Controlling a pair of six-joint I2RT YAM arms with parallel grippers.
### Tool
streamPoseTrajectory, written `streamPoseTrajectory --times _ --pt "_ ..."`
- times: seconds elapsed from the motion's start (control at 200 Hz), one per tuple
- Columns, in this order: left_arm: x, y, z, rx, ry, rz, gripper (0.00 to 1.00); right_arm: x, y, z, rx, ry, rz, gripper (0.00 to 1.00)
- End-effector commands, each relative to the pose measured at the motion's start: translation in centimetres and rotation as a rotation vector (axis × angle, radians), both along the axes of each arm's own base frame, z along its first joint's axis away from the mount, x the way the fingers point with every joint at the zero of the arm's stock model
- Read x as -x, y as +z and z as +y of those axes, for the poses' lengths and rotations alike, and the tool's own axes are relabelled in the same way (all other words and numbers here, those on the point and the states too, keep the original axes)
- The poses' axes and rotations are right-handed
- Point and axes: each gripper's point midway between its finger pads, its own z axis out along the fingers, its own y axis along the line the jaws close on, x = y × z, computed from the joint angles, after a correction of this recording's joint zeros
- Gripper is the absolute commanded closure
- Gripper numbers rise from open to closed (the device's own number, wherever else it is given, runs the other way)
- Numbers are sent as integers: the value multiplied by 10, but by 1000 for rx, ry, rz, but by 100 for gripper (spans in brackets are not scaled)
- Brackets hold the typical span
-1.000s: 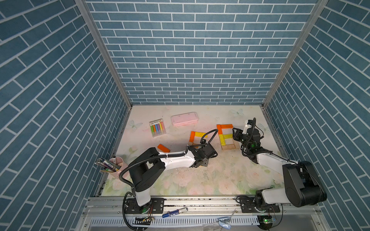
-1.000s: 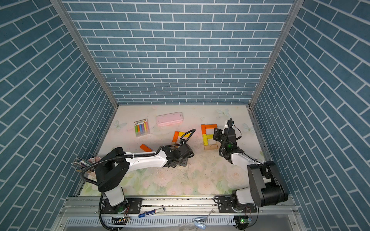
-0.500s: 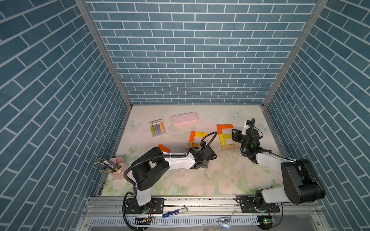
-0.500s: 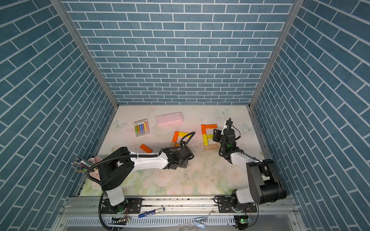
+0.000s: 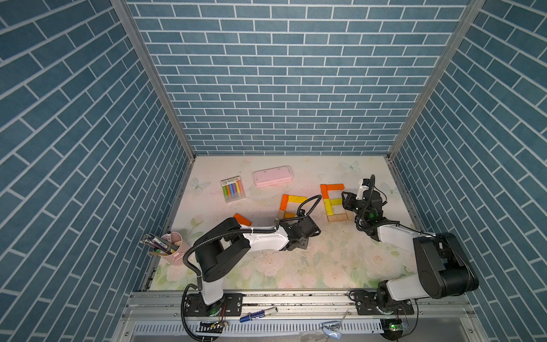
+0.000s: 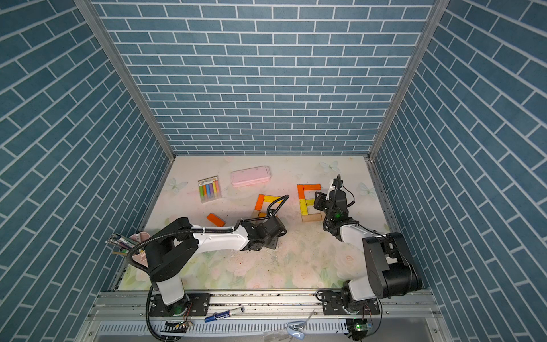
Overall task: Assemble the number 6 with building blocks
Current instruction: Assemble the building block at the center of the board.
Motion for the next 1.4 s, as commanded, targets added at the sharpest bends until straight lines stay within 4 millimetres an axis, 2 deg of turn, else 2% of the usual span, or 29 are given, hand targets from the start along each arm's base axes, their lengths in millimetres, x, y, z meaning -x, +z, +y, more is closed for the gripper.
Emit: streamPoseTrajectory --times 0.0,0.395,1.01,1.395 --pt "-3 0 10 -43 19 -11 69 -8 11 4 1 18 -37 61" --pt "-15 5 9 -31 25 -22 69 -8 7 11 -6 52 -23 61" --pt "-19 2 2 -15 22 -5 68 -9 5 14 -6 63 -15 61" --pt "-21 3 0 1 34 -5 68 -8 8 23 3 105 -28 61"
